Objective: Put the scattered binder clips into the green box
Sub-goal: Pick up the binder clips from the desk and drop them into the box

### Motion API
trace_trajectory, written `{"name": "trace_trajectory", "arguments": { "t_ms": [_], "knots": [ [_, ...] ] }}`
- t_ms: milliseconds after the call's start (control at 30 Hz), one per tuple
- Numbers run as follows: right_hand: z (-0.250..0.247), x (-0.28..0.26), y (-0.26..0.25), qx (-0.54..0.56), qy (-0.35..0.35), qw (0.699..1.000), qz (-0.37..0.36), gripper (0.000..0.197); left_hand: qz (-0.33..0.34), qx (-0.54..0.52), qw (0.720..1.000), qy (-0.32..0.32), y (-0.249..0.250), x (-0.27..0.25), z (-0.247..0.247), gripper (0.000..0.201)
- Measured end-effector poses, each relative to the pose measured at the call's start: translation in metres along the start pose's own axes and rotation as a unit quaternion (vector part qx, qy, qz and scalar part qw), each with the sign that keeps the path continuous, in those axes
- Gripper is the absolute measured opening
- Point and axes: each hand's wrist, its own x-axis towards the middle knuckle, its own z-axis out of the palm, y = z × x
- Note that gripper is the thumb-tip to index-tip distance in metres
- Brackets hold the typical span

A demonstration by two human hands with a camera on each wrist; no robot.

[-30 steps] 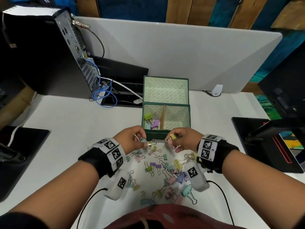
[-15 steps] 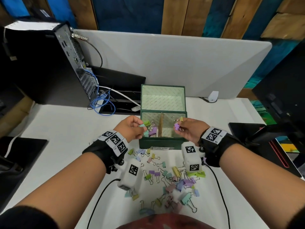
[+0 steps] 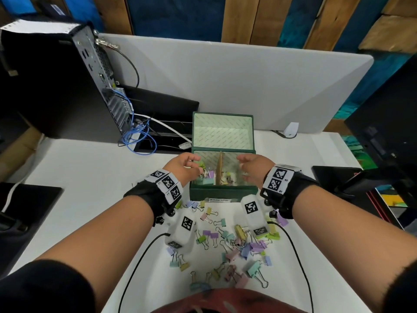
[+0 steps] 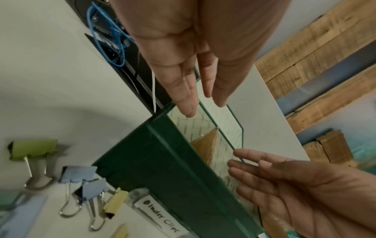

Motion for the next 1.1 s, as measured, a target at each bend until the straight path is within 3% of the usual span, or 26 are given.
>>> {"name": "trace_trajectory", "arguments": {
  "t_ms": [100,233,300,367,400,467,533,667,733,800,900,1100],
  "knots": [
    [-0.002,-0.012,0.002,-0.069,0.007,0.997,-0.042,0.041,0.022,0.014,1.0,0.001,-0.004,-0.008,-0.007,0.018],
    [0.001,-0.033,0.008,-0.061,-0.042,0.994,-0.084,0.027,0.012,0.069,0.997,-0.019,-0.023,-0.023,-0.024,0.016],
    [0.006,-0.04,0.009,-0.122,-0.07,0.985,-0.104,0.023,-0.009,0.162,0.986,-0.046,-0.039,-0.027,-0.03,0.02],
    [0.015,-0.045,0.011,-0.212,-0.116,0.962,-0.129,0.021,-0.028,0.297,0.951,-0.085,-0.05,-0.031,-0.029,0.019],
    [0.021,-0.048,0.011,-0.258,-0.145,0.945,-0.138,0.021,-0.039,0.35,0.93,-0.105,-0.054,-0.034,-0.026,0.024],
    [0.035,-0.049,0.015,-0.34,-0.19,0.909,-0.146,0.025,-0.059,0.411,0.9,-0.132,-0.059,-0.037,-0.019,0.053],
    [0.048,-0.046,0.023,-0.418,-0.207,0.873,-0.145,0.039,-0.054,0.435,0.887,-0.148,-0.063,-0.04,-0.01,0.076],
    [0.069,-0.037,0.04,-0.498,-0.213,0.827,-0.152,0.075,-0.026,0.502,0.848,-0.17,-0.072,-0.044,0.007,0.094],
    [0.074,-0.034,0.047,-0.526,-0.213,0.808,-0.158,0.085,-0.012,0.515,0.841,-0.164,-0.075,-0.044,0.013,0.09],
    [0.076,-0.031,0.052,-0.541,-0.211,0.798,-0.162,0.085,-0.001,0.499,0.853,-0.151,-0.076,-0.043,0.015,0.079],
    [0.078,-0.03,0.054,-0.51,-0.195,0.821,-0.167,0.065,0.013,0.446,0.883,-0.144,-0.078,-0.043,0.017,0.053],
    [0.083,-0.028,0.051,-0.48,-0.185,0.843,-0.158,0.041,0.029,0.424,0.895,-0.136,-0.079,-0.044,0.023,0.024]
  ]
}}
